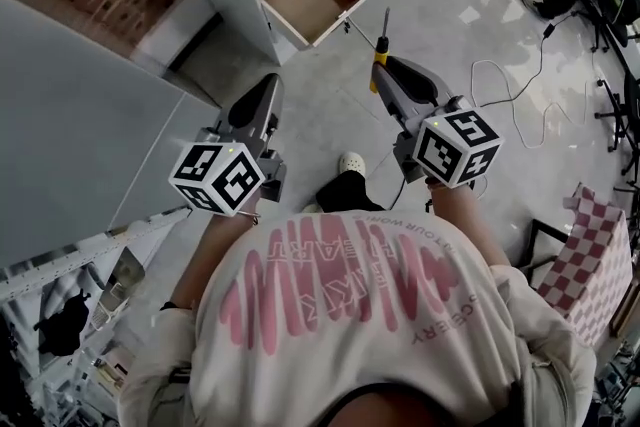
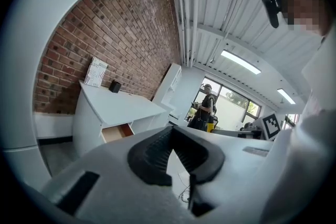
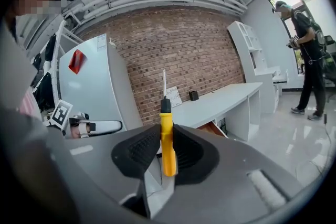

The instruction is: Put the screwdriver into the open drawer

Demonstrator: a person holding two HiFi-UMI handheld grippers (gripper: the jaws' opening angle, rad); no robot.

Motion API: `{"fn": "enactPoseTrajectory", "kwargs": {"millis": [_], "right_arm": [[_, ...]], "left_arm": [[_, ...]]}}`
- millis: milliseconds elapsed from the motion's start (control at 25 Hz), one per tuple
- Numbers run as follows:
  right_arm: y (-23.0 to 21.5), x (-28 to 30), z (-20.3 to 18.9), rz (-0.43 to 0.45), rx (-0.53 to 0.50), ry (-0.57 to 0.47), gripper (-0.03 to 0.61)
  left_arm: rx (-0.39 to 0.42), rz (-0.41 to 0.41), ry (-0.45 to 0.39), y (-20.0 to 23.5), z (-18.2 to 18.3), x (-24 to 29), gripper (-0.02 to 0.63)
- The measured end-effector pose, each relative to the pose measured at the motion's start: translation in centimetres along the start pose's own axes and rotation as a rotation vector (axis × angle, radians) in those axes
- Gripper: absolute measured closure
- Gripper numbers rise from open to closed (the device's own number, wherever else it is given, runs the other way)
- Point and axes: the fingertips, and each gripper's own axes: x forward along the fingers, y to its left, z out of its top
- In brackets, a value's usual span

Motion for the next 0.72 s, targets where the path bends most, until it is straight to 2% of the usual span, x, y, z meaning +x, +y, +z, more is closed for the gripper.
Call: {"fn": "enactPoseTrajectory", "kwargs": {"millis": [280, 520, 720], "right_arm": [[-5.8, 3.0, 4.5, 0.038, -0.014, -0.017, 0.489], [-9.7, 4.7, 6.8, 0.087, -0.025, -0.023, 0.489], [-12.2, 6.0, 7.5, 0.116, -0.031, -0.018, 0.489]], "left_arm": [[0.036, 0.035, -0.019, 0.2, 2.8, 6.6, 0.612], [0.053, 0.048, -0.064, -0.6, 4.5, 10.7, 0.611], [0.107, 0.103, -0.04, 0.0, 4.3, 13.6, 0.611]]}}
